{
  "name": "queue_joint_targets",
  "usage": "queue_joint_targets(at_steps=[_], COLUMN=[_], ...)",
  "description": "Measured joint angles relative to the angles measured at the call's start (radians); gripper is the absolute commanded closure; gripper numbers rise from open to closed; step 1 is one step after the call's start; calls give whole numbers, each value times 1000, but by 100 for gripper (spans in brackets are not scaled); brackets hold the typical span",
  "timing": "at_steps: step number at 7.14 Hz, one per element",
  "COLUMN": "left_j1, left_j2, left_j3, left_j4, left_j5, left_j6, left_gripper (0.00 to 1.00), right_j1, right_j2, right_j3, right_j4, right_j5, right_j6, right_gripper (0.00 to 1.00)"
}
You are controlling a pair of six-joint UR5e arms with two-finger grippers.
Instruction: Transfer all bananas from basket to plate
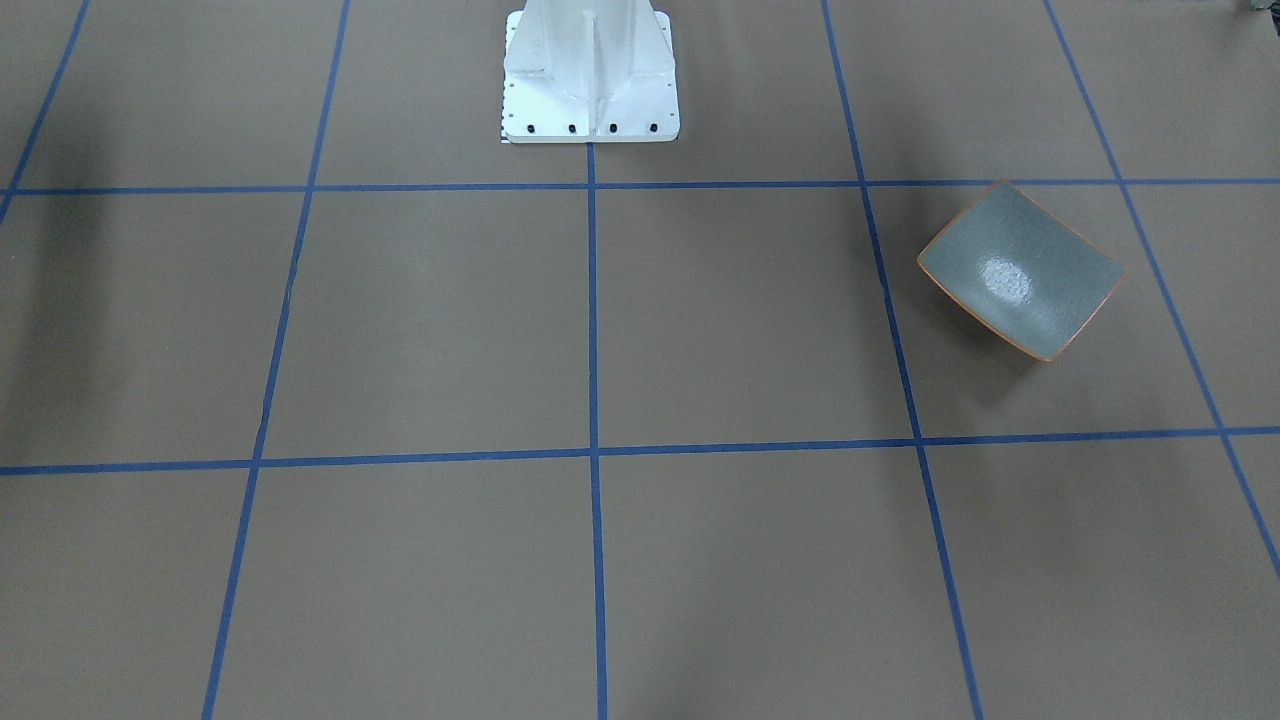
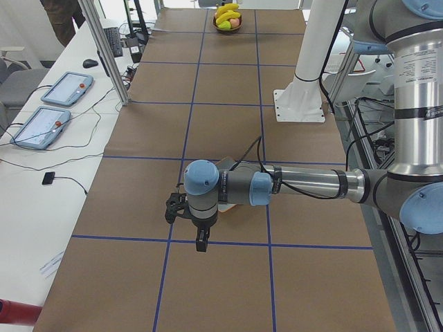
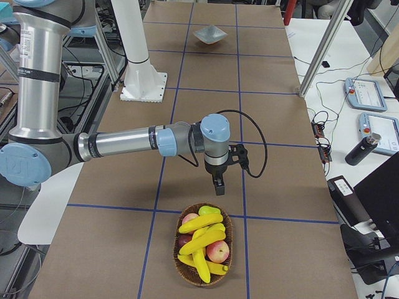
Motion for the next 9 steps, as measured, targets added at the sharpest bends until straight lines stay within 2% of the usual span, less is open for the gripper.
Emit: queue_joint_targets(at_steps=[4, 7, 9], left_j1=[1, 2, 2], left_j2=[1, 1, 1], left_j3=[1, 1, 1], left_j4=[-3, -3, -3], left_j5=[-1, -1, -1], left_j6=[3, 4, 4], left_gripper=[0, 0, 0], right_j1=[-2, -2, -6], right_j2=[-25, -28, -28], right_j3=[-148, -329, -378], right_j4=[165, 350, 429], right_j5=[-13, 17, 33], right_j6=[-109, -99, -52], right_gripper=[1, 3, 9])
